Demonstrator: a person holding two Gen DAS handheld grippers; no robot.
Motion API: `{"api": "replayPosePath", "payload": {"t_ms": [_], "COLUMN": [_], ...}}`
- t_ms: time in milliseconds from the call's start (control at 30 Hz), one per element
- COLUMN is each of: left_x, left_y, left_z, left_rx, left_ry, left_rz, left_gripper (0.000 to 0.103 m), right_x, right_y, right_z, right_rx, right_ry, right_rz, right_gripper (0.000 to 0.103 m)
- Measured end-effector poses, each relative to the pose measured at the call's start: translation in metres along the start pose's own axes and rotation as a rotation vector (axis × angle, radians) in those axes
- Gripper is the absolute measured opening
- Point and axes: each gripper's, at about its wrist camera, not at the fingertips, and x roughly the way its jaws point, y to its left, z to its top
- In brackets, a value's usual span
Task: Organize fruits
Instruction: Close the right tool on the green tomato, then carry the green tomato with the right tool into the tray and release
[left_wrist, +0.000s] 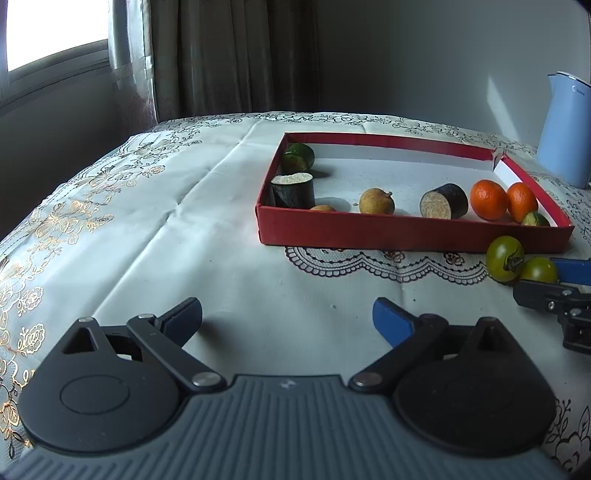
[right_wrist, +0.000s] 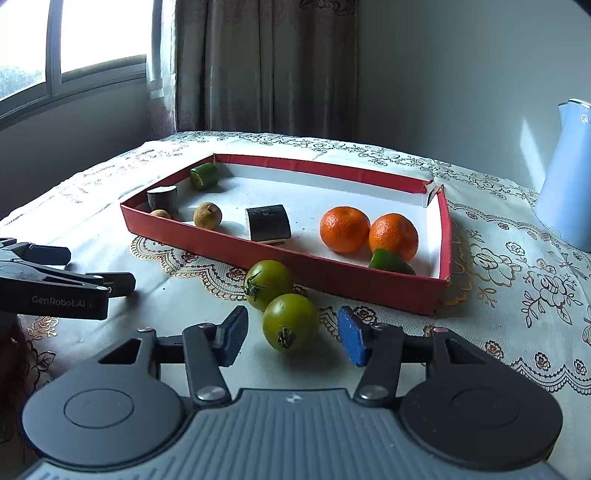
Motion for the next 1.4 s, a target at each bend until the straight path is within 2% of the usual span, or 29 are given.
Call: {"api": "replayPosePath", "payload": {"t_ms": [133, 200, 733, 1200, 1400], "left_x": [0.000, 0.001, 0.001, 0.001, 0.002], "left_y": [0.000, 0.000, 0.000, 0.000, 0.000], "left_z": [0.000, 0.000, -0.001, -0.001, -0.001], "left_rx": [-0.001, -0.003, -0.007, -0.009, -0.012], "left_ry": [0.001, 0.002, 0.003, 0.004, 0.004], "left_rz": [-0.002, -0.004, -0.006, -0.007, -0.010], "left_gripper": [0.099, 0.099, 0.099, 0.099, 0.099], "right_x": [0.005, 0.005, -0.025, -0.025, -0.019], "right_y": [0.002, 0.001, -0.009, -0.008, -0.009], "right_z": [0.000, 0.000, 0.001, 0.004, 0.022], "right_rx": [-0.003, 0.005, 0.050, 0.050, 0.041], "right_ry": [0.019, 0.020, -0.074, -0.097, -0.121], "right_rz": [0.001, -0.008, -0.032, -0.036, -0.044], "right_gripper": [0.036, 0.033, 0.032, 0.032, 0.032]}}
